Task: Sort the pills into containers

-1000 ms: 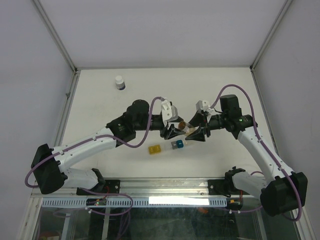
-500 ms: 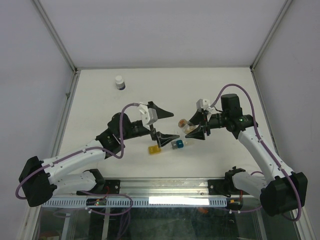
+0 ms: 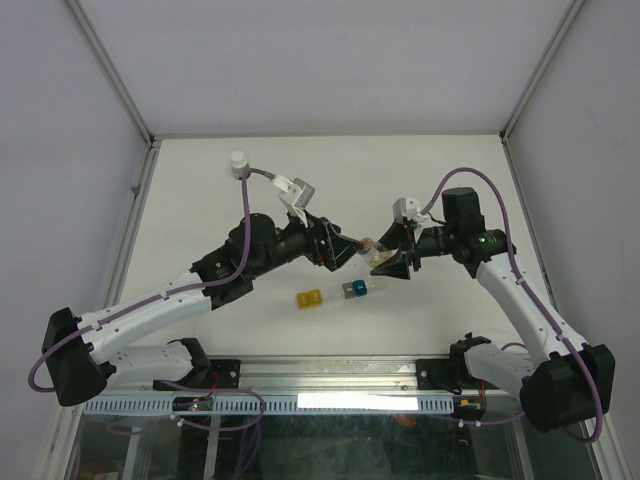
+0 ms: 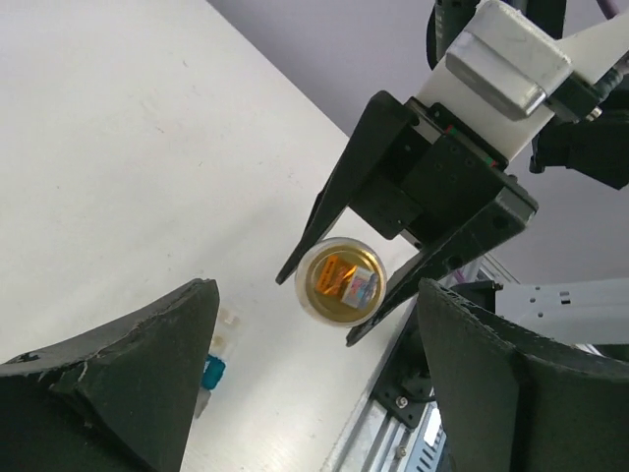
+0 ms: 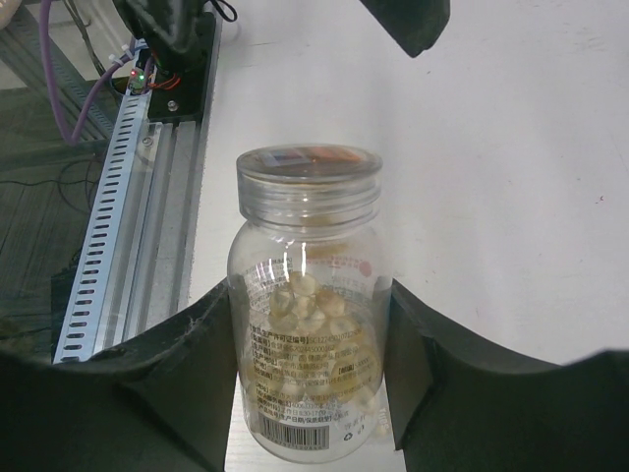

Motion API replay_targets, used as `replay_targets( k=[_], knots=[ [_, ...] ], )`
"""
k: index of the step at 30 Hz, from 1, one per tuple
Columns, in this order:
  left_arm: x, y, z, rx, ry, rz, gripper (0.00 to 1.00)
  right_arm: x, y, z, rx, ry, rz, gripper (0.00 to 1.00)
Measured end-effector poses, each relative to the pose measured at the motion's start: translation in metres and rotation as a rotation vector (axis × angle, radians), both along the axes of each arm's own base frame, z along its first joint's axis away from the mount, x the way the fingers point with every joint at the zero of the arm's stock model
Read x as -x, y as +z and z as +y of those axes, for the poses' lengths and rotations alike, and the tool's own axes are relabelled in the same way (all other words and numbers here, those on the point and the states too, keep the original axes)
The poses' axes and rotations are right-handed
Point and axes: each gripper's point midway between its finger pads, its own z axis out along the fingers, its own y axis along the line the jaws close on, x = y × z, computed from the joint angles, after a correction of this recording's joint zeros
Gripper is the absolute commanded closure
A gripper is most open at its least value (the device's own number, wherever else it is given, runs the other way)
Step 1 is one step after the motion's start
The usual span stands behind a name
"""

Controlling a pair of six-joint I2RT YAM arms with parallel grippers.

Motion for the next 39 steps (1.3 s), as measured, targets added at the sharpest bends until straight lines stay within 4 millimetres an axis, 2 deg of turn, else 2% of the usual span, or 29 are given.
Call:
replay_targets(
  k=[6,15,21,26,31,36,39],
  knots=[
    [0.007,0.011,-0.017,-0.075,0.028,0.039,0.23,0.000,0.000,0.000,0.000,-0.001,0.000,1.00],
    [-0.002,-0.007,-0.030,-0.184,0.041,0.087,0.31,0.000,0.000,0.000,0.000,-0.001,0.000,1.00],
    [-0.003,-0.019,-0.039,-0.237,0.026,0.110,0.46,-0.001,0.000,-0.001,0.003,-0.005,-0.001,1.00],
    [0.000,-0.014,-0.042,-0.236,0.000,0.102,0.64,-0.002,-0.001,-0.001,0.007,-0.011,-0.002,1.00],
    [0.004,-0.014,-0.046,-0.253,-0.036,0.078,0.76,-0.002,-0.002,-0.002,0.012,-0.015,0.007,1.00],
    [0.006,-0.015,-0.047,-0.271,-0.070,0.047,0.73,0.000,-0.003,-0.002,0.015,-0.014,0.019,1.00],
    [0.007,-0.016,-0.047,-0.277,-0.087,0.037,0.57,0.000,-0.004,-0.002,0.017,-0.015,0.023,1.00]
  ],
)
